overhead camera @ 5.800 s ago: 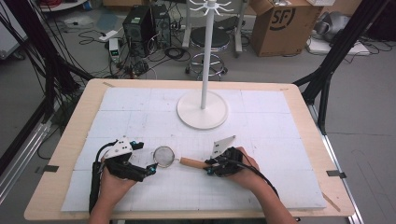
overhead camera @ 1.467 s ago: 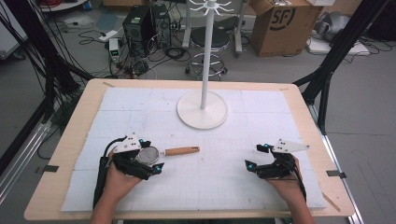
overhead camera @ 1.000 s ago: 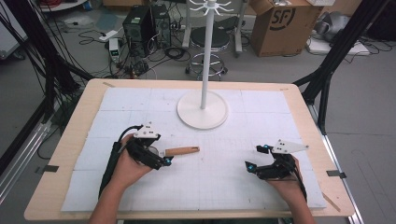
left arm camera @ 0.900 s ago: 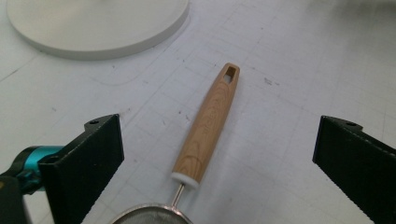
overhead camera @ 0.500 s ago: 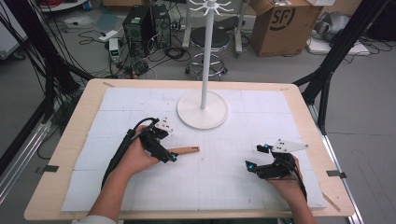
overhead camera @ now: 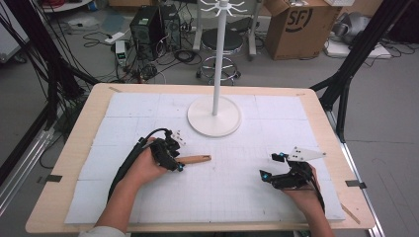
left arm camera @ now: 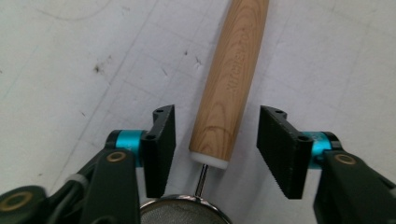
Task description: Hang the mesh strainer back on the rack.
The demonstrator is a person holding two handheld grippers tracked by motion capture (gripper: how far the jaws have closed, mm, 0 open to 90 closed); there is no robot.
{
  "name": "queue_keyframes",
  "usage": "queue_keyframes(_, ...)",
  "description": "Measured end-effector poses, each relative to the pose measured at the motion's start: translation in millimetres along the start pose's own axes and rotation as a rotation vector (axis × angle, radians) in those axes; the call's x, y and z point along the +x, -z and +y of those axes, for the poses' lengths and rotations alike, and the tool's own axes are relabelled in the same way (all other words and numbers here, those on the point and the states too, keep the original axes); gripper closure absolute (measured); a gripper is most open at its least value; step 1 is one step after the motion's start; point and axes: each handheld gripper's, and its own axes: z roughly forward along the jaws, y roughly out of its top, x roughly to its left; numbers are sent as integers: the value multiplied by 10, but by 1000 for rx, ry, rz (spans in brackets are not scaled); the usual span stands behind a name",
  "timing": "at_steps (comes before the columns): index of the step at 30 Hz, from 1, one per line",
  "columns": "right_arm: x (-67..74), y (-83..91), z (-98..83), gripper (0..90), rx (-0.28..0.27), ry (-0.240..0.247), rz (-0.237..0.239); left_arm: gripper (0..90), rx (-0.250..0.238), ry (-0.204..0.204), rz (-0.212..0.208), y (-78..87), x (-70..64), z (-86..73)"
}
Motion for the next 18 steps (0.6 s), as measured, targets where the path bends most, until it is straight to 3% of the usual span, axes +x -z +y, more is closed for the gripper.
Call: queue_keyframes(18,4,-13,0,153,11,2,-3,675,52,-22,40,-4,-116,69)
